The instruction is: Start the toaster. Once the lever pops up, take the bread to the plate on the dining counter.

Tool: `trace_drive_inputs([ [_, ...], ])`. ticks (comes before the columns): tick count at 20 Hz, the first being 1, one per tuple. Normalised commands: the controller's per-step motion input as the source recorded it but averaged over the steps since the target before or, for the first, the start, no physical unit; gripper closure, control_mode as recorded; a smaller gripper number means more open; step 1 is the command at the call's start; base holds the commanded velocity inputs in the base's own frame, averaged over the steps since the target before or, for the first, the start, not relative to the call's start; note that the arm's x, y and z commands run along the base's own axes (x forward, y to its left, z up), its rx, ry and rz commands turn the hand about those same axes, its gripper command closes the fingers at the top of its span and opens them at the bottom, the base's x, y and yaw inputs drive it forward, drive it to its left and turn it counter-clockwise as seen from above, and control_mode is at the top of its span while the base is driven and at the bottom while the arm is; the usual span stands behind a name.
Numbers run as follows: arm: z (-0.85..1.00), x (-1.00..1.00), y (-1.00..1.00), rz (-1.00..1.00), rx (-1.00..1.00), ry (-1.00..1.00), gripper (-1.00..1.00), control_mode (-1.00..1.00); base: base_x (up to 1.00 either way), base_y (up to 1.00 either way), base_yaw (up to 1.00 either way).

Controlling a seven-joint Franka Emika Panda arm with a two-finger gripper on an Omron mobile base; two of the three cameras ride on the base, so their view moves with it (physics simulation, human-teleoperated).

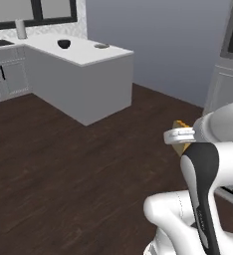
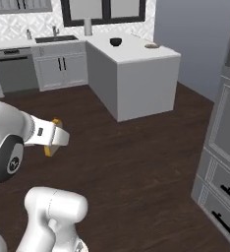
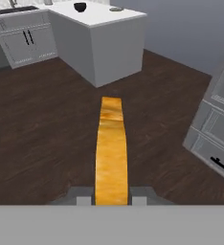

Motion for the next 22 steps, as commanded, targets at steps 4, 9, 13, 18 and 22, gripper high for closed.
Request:
trace_drive_inputs([
  [4,0.0,0.0,0.0,0.0,0.0,0.0,1.0,1.0,1.0,0.0,0.0],
  [9,0.0,0.0,0.0,0.0,0.0,0.0,1.0,1.0,1.0,0.01,0.0],
  [13,0.0,0.0,0.0,0.0,0.0,0.0,1.0,1.0,1.0,0.08,0.0],
  [18,0.0,0.0,0.0,0.0,0.0,0.0,1.0,1.0,1.0,0.04,0.0],
  [22,0.0,0.0,0.0,0.0,0.0,0.0,1.0,1.0,1.0,0.04,0.0],
])
